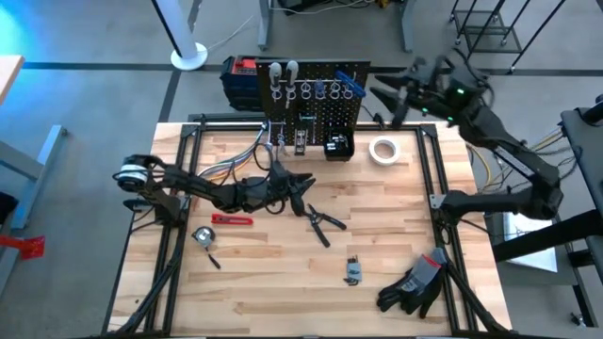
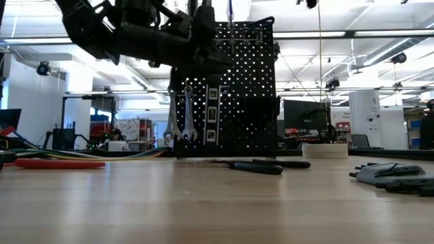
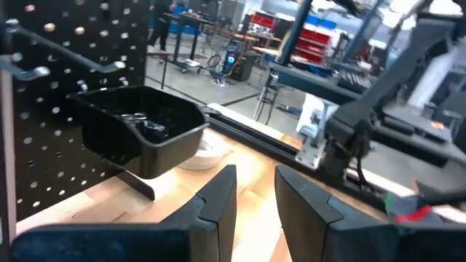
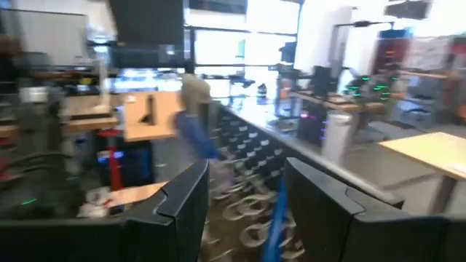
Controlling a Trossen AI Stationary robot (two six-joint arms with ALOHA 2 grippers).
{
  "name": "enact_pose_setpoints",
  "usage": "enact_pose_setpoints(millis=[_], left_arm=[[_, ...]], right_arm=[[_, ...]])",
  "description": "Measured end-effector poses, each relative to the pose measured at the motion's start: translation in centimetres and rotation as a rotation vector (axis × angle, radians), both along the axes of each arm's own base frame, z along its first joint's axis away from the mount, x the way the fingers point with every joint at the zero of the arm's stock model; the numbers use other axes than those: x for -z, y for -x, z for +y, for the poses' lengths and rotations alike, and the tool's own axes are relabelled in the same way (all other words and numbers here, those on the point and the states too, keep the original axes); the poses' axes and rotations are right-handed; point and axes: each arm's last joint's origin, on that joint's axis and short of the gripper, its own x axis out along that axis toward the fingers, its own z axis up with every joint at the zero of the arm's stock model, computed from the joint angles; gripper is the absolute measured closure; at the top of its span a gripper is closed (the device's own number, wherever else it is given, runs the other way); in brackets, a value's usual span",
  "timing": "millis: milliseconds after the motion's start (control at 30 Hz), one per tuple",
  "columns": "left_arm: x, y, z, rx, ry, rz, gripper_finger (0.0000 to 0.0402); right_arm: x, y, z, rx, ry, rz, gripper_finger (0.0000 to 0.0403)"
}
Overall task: Hang tools onto peg board
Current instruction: Hang the tape measure on peg board
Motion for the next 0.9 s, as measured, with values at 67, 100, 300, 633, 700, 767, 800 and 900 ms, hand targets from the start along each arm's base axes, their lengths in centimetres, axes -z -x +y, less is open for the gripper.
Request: enact_pose_setpoints(millis=[67, 100, 300, 633, 700, 767, 800, 900], left_arm=[[0.0, 0.3, -0.4, 0.009, -0.017, 0.008, 0.0318], [-0.1, 0.5, -0.5, 0.012, -0.020, 0.007, 0.0318], [0.2, 2.8, -0.5, 0.009, -0.016, 0.013, 0.0318], [3.0, 7.2, -3.1, 0.109, 0.056, 0.083, 0.0318], [3.5, 7.5, -4.1, 0.140, 0.073, 0.100, 0.0318], [4.1, 7.9, -5.0, 0.123, 0.095, 0.119, 0.0318], [4.3, 8.1, -5.5, 0.100, 0.109, 0.129, 0.0318], [4.9, 8.7, -6.4, 0.007, 0.130, 0.158, 0.0318]], right_arm=[[0.3, 1.0, 1.1, -0.058, -0.028, 0.008, 0.0232], [0.7, 1.4, 1.7, -0.095, -0.051, 0.012, 0.0233], [5.1, 2.5, 4.3, -0.252, -0.191, 0.038, 0.0235], [14.8, 1.3, 5.4, -0.310, -0.357, 0.260, 0.0246], [16.5, 1.0, 5.6, -0.318, -0.392, 0.302, 0.0249], [18.0, 0.9, 5.9, -0.327, -0.433, 0.325, 0.0253], [18.8, 0.9, 6.0, -0.332, -0.454, 0.333, 0.0255], [21.0, 0.8, 6.7, -0.353, -0.515, 0.328, 0.0259]])
